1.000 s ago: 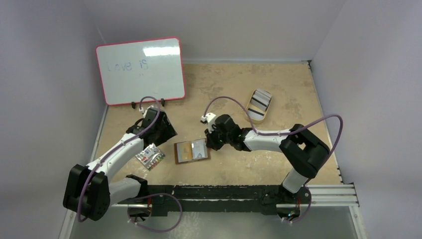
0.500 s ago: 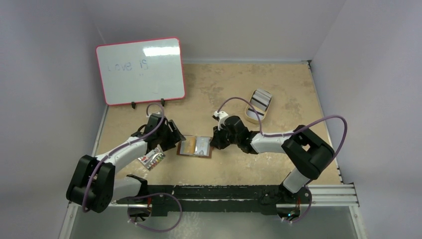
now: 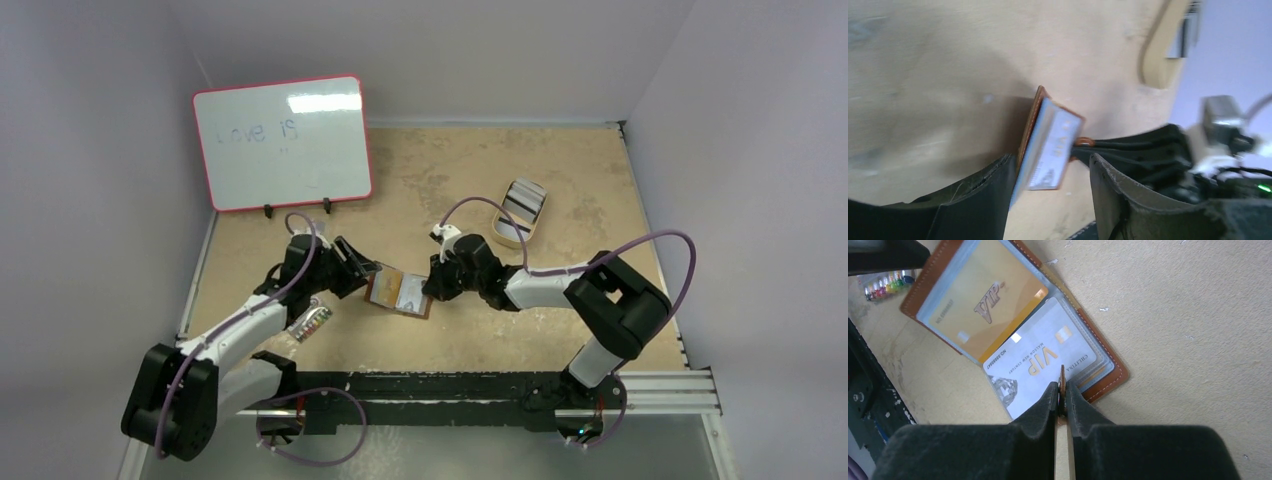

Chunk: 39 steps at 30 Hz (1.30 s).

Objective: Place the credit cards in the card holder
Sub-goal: Close the card holder at the center of the board.

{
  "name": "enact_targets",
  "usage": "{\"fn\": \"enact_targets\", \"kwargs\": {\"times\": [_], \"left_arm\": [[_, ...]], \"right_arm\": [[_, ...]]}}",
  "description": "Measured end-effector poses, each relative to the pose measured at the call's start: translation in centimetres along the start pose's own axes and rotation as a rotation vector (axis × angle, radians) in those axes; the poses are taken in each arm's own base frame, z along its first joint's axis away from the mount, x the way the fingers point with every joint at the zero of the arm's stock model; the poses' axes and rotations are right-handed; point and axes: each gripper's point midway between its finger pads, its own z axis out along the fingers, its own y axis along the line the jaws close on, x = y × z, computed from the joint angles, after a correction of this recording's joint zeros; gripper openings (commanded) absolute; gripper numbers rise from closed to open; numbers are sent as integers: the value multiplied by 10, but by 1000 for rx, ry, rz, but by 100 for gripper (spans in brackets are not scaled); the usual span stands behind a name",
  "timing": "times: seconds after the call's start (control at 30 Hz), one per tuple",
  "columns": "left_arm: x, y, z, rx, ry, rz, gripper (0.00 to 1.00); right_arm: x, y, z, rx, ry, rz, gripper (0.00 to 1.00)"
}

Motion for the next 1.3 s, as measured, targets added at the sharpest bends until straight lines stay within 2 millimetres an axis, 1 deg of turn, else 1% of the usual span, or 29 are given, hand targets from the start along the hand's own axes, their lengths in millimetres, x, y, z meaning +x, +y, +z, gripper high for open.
{"fn": "enact_targets", "kwargs": {"times": [0.03, 0.13, 0.2, 0.33, 0.37, 0.47, 0.53, 0.57, 0.7, 0.77, 0.87, 1.03, 1.13, 1.23, 1.3], "left_arm": [[-3, -11, -4, 48, -16, -6, 53], [-3, -31, -8, 167, -27, -38, 51], [4, -33, -7, 218, -4, -81, 49], [22, -24, -3, 246, 55, -165, 45], [24, -25, -3, 251, 61, -170, 45], [31, -40, -5, 302, 86, -160, 45], [35, -51, -6, 327, 104, -140, 50], [37, -56, -6, 335, 113, -130, 51], [43, -76, -3, 356, 135, -73, 51], [44, -82, -1, 360, 137, -55, 49], [45, -81, 4, 346, 133, -36, 47], [47, -65, 15, 277, 134, -22, 43], [47, -61, 19, 252, 132, -8, 39], [44, -61, 22, 229, 125, 16, 34], [41, -63, 23, 217, 114, 37, 32]], "right_arm": [[0, 0, 0, -2, -4, 0, 10], [-1, 0, 3, -9, -17, -1, 10], [-3, 1, 5, -14, -27, -3, 10], [-7, 2, 6, -23, -41, -7, 12], [-8, 2, 6, -25, -46, -10, 12], [-15, 3, 6, -35, -72, -25, 13], [-19, 4, 6, -45, -88, -41, 16], [-20, 5, 6, -51, -97, -47, 20], [-21, 3, 4, -70, -111, -57, 28], [-20, 0, 3, -64, -112, -52, 31], [-21, -3, -1, -54, -119, -48, 31], [-21, -9, -3, -18, -120, -50, 27], [-18, -14, -3, 4, -108, -44, 26], [-13, -19, -5, 34, -91, -29, 29], [-14, -20, -9, 52, -92, -13, 32]]}}
